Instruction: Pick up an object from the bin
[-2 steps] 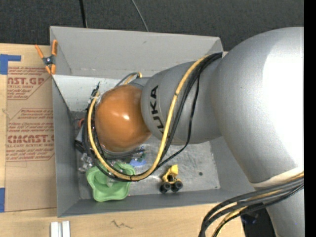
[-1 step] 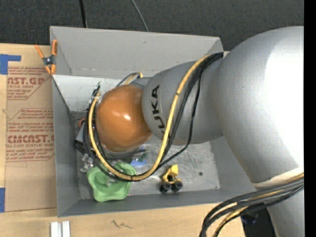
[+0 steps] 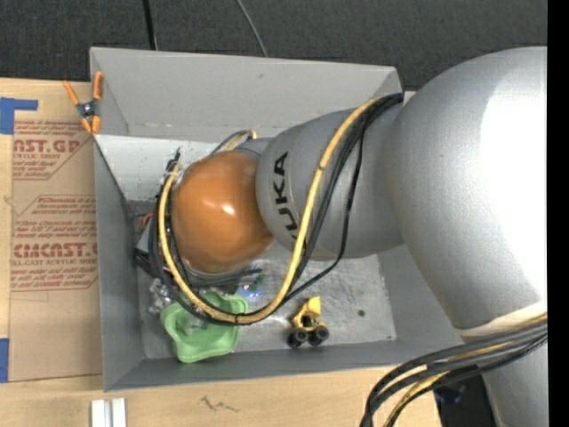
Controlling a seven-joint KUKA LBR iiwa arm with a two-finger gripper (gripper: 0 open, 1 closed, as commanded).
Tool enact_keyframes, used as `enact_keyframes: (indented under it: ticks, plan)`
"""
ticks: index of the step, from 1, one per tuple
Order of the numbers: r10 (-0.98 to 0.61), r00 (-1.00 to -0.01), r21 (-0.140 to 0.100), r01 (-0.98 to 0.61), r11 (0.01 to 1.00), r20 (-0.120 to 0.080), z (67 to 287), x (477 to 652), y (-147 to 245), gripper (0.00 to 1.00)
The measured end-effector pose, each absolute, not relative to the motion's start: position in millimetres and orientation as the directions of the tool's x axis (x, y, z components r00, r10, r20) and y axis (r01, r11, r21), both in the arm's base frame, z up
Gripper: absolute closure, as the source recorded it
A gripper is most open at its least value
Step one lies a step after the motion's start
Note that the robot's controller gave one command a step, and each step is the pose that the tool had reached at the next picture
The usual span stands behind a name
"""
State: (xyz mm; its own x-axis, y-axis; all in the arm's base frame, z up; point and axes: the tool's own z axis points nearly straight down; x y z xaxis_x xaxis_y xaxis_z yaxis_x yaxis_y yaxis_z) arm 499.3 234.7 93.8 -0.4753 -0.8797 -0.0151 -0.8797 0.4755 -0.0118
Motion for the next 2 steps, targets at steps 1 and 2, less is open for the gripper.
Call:
enact_keyframes:
  ticks: [1, 2]
  plan:
    - [-0.881, -0.472, -0.005, -0.881, 0.473, -0.011, 100.4, 497.9, 235.0, 1.0]
    - [-0.881, -0.473, 0.0, -0.881, 0.473, -0.003, 116.5, 496.1, 234.2, 1.0]
